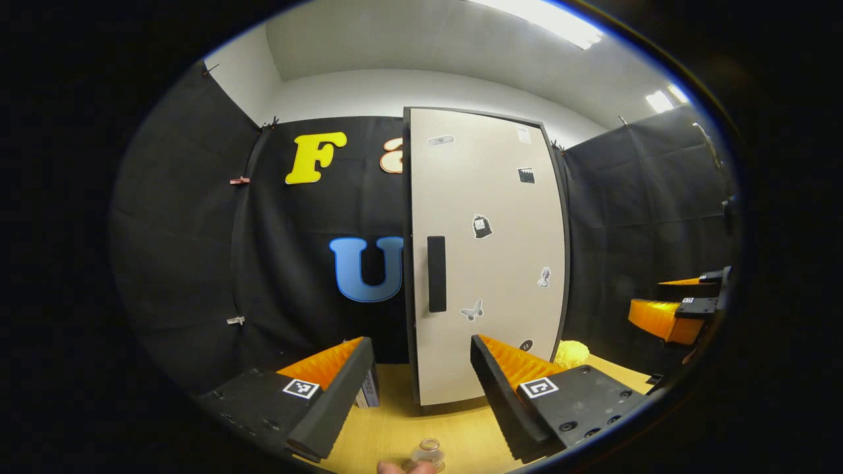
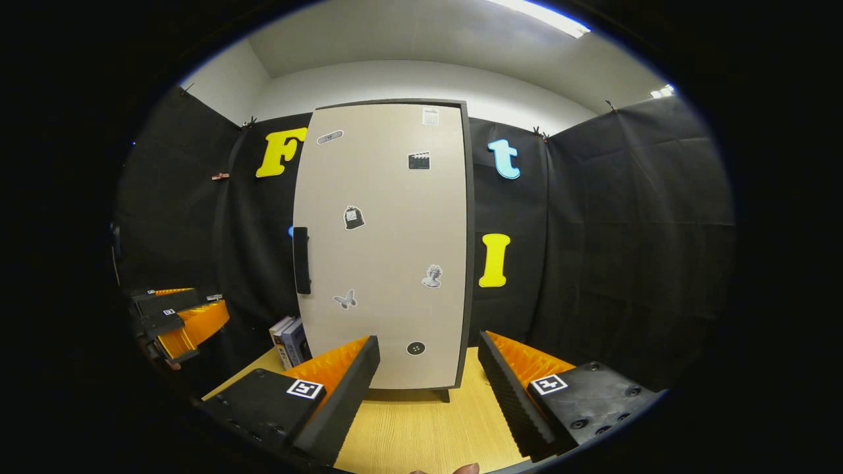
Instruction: Open the cabinet door with the right hand, grasp the bottle in the cabinet with the left hand and place it on the coaster, then close the cabinet door with the right hand.
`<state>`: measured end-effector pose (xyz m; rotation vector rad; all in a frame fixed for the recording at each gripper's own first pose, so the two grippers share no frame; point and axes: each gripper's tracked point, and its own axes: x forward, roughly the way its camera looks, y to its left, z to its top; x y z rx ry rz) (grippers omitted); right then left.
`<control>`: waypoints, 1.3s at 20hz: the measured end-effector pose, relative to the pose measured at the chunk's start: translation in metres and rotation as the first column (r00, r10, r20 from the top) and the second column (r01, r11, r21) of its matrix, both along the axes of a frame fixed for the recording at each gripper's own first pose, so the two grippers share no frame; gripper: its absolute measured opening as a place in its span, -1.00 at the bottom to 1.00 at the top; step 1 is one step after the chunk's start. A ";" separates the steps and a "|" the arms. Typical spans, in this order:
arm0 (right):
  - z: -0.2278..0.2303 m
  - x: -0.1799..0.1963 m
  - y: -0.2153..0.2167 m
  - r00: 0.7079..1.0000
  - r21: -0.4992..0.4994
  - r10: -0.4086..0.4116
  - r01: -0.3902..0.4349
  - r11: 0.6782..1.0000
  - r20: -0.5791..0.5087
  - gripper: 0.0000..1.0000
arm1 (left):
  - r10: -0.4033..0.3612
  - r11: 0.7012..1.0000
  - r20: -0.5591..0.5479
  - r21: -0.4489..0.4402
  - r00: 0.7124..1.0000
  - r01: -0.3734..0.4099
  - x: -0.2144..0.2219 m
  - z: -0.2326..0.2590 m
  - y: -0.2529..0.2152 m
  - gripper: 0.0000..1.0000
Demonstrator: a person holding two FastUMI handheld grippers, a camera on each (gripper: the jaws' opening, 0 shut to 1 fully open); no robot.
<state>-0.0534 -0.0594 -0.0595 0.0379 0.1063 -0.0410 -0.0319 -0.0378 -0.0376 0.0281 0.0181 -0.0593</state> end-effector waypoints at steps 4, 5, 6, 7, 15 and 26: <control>0.001 -0.001 0.000 1.000 -0.004 0.000 0.000 1.000 0.001 0.96 | 0.003 1.000 -0.001 -0.001 1.000 -0.003 0.000 0.000 0.001 0.89; 0.000 -0.001 0.001 1.000 -0.003 0.001 -0.001 1.000 0.001 0.96 | 0.004 1.000 -0.001 -0.003 1.000 -0.004 0.000 0.000 0.002 0.89; 0.001 0.000 0.001 1.000 -0.003 0.002 -0.002 1.000 0.001 0.95 | 0.006 1.000 0.000 -0.003 1.000 -0.006 0.000 0.000 0.002 0.89; 0.011 -0.006 0.003 1.000 -0.004 0.003 -0.003 1.000 0.003 0.95 | 0.010 1.000 0.001 -0.002 1.000 -0.010 -0.001 0.001 0.003 0.89; 0.008 0.004 0.007 1.000 -0.006 0.008 -0.008 1.000 0.002 0.96 | 0.018 1.000 -0.008 0.000 1.000 -0.018 0.000 -0.003 0.006 0.89; 0.007 0.006 0.007 1.000 -0.004 0.010 -0.010 1.000 0.003 0.96 | 0.022 1.000 -0.007 0.006 1.000 -0.022 0.000 -0.003 0.006 0.89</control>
